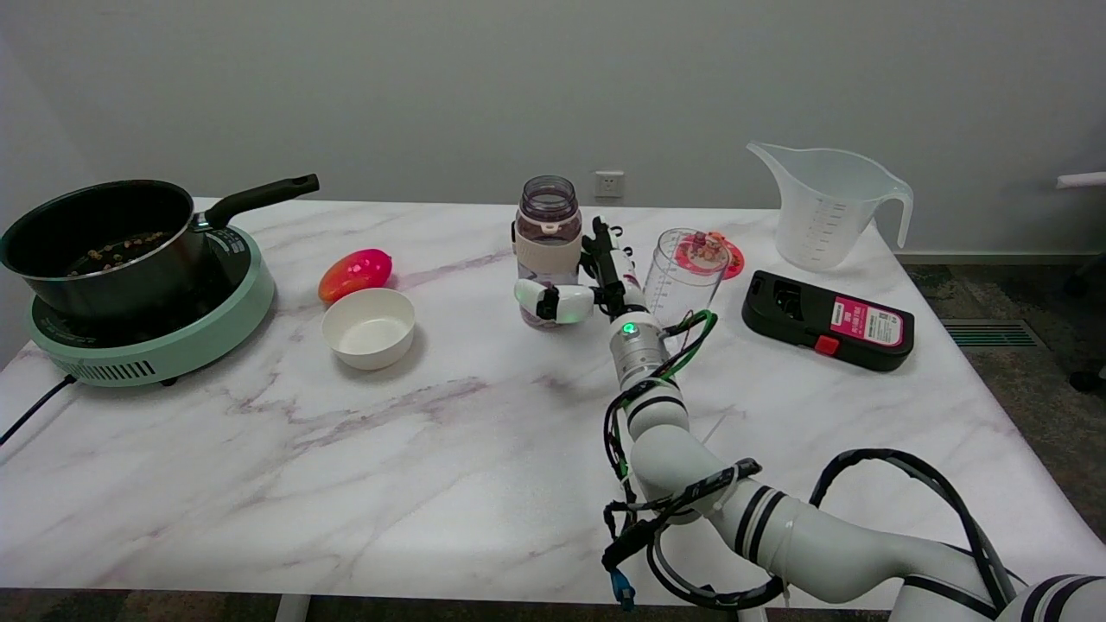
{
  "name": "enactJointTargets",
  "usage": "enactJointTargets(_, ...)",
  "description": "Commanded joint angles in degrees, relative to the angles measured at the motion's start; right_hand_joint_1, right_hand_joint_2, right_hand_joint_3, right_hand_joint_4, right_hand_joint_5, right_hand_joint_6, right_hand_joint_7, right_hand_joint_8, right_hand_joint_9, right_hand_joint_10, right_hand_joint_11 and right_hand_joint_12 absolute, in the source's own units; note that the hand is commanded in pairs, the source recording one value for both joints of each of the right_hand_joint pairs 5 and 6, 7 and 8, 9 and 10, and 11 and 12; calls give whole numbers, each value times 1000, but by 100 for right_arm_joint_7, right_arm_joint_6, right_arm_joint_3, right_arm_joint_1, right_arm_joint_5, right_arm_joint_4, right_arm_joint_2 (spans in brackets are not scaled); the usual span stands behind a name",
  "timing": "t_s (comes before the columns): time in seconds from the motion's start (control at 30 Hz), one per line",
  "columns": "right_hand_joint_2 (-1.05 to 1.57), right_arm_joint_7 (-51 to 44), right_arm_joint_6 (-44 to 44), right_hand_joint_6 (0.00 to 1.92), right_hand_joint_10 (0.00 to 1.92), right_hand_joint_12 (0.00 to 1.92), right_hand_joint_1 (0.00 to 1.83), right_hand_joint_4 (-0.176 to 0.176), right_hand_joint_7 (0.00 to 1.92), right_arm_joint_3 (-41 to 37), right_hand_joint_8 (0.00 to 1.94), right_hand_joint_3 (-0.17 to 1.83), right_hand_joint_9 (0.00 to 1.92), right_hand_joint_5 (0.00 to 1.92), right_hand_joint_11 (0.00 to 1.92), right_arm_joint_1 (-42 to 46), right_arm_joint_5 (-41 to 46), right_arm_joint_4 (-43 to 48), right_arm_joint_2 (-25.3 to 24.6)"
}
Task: Pick up the bottle.
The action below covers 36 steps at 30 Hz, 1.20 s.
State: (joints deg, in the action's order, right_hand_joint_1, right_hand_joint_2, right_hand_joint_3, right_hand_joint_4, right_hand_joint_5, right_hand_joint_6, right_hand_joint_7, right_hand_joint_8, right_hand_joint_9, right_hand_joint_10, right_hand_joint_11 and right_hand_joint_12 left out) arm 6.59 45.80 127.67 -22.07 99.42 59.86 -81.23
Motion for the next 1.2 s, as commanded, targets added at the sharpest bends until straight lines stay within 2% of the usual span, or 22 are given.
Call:
enactJointTargets(0.03,-275,31,-101,0,281,221,1080,0,204,-11,204,1326,281,0,221,-99,1,-177,-25)
enactJointTargets(1.2,-292,174,-221,0,294,243,1119,0,226,-20,226,1243,294,0,243,-282,-31,-442,-9)
